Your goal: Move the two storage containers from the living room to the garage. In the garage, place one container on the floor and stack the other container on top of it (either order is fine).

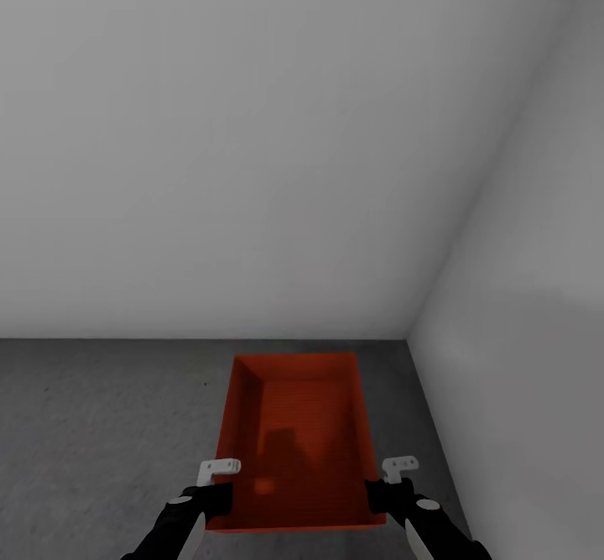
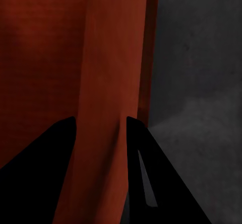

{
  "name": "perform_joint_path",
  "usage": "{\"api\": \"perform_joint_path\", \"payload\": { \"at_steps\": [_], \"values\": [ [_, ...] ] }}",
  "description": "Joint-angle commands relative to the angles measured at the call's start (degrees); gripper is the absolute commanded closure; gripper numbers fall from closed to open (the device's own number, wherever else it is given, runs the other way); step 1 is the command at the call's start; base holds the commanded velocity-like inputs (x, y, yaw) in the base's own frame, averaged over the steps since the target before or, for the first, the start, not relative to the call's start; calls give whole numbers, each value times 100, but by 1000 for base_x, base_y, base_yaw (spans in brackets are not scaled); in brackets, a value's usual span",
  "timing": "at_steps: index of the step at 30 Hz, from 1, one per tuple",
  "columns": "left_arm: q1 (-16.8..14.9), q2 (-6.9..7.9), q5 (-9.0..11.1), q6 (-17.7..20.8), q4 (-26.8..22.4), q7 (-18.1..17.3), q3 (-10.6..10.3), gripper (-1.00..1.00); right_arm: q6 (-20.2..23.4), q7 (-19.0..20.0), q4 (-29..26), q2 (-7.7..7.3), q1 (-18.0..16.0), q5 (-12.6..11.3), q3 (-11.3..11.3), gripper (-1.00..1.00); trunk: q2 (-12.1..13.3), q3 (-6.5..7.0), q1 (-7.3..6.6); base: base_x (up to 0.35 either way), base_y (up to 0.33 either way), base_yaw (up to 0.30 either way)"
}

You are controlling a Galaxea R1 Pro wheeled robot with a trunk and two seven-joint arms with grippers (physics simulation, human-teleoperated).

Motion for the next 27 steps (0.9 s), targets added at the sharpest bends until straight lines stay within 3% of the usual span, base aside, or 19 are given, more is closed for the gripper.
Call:
{"api": "perform_joint_path", "payload": {
  "at_steps": [1, 19, 27],
  "values": [
    [4, 3, -84, 43, 0, 191, -16, 100, 35, 208, -160, 0, -3, -70, 9, 100, -44, -23, 23, 0, 0, 0],
    [5, 3, -84, 43, 0, 191, -16, 100, 35, 208, -160, 0, -3, -68, 9, 100, -766, -346, 418, 0, 0, 0],
    [5, 3, -84, 43, 0, 191, -16, 100, 35, 208, -160, 0, -3, -70, 9, 100, -766, -346, 418, 0, 0, 0]
  ]
}}
